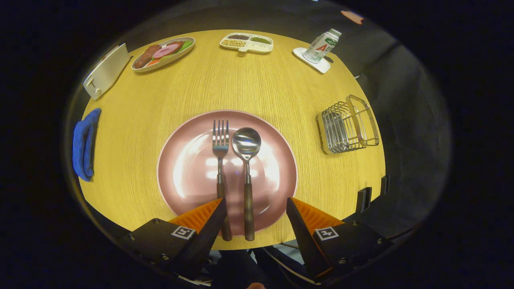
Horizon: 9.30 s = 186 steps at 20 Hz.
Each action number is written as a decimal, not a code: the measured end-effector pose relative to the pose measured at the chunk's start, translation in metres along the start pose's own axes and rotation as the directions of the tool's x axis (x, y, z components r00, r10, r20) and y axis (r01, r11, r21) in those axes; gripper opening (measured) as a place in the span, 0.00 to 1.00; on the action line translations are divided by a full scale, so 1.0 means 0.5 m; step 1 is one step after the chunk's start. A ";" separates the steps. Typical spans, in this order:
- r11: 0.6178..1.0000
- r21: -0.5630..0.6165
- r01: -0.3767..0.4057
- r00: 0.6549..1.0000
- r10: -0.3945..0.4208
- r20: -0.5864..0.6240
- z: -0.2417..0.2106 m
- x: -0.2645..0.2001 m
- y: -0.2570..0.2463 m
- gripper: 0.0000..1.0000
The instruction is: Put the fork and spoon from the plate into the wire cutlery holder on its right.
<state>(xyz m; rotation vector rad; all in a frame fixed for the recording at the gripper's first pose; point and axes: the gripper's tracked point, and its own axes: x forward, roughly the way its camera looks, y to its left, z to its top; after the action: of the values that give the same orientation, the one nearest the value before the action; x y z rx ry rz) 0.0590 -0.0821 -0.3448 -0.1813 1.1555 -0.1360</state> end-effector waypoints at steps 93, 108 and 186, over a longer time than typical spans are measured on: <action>0.972 0.218 0.086 0.993 -0.067 -0.093 0.122 -0.143 -0.314 0.44; 0.996 0.082 0.040 0.999 -0.040 0.001 0.115 -0.226 -0.095 0.48; 0.996 0.091 -0.025 1.000 0.024 0.016 0.080 -0.177 0.021 0.08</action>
<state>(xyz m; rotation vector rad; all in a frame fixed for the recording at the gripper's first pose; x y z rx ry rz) 0.0607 -0.0512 -0.2520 -0.0876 1.1335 -0.1648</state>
